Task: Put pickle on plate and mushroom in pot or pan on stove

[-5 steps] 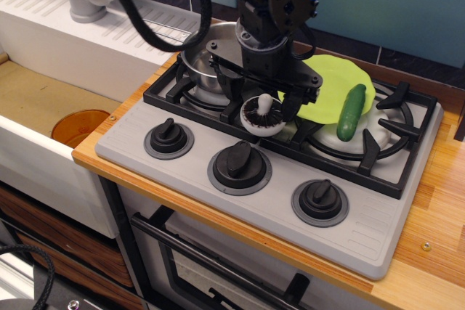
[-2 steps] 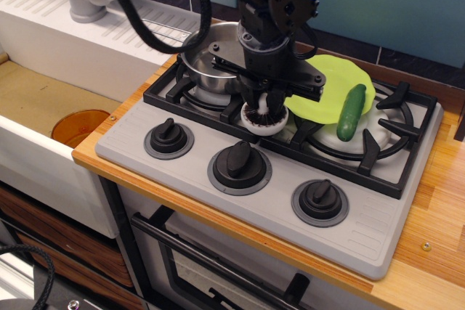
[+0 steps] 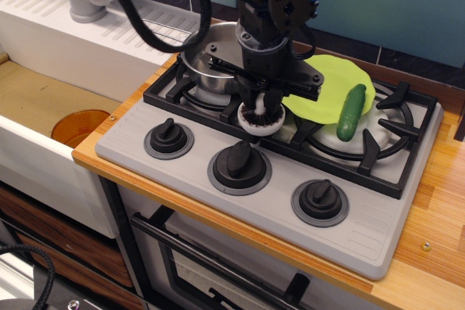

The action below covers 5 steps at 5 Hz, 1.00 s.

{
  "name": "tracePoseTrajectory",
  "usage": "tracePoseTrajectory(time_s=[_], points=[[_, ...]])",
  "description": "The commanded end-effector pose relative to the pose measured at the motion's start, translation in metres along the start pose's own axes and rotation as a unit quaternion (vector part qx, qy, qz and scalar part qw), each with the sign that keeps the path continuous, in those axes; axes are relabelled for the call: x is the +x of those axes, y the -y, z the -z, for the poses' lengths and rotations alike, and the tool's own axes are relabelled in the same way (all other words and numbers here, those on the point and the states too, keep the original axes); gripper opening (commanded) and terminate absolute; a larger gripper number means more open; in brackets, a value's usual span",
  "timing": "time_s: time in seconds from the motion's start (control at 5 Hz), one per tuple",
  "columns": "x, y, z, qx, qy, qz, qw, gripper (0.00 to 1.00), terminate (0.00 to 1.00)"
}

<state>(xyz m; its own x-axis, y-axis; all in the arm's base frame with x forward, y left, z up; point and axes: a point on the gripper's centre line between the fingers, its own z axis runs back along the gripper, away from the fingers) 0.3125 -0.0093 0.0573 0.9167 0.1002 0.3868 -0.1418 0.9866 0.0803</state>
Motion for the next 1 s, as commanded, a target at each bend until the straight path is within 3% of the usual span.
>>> tracePoseTrajectory(time_s=[0.0,0.4,0.6,0.8], points=[[0.025,0.001,-0.043,0.012,-0.003,0.010,0.9999,0.00,0.00],[0.063,-0.009,-0.074,0.020,-0.035,0.030,0.9987,0.00,0.00],[0.084,-0.022,-0.072,0.017,-0.039,0.052,0.9977,0.00,0.00],[0.110,-0.040,-0.050,-0.008,-0.033,0.083,0.9960,0.00,0.00]])
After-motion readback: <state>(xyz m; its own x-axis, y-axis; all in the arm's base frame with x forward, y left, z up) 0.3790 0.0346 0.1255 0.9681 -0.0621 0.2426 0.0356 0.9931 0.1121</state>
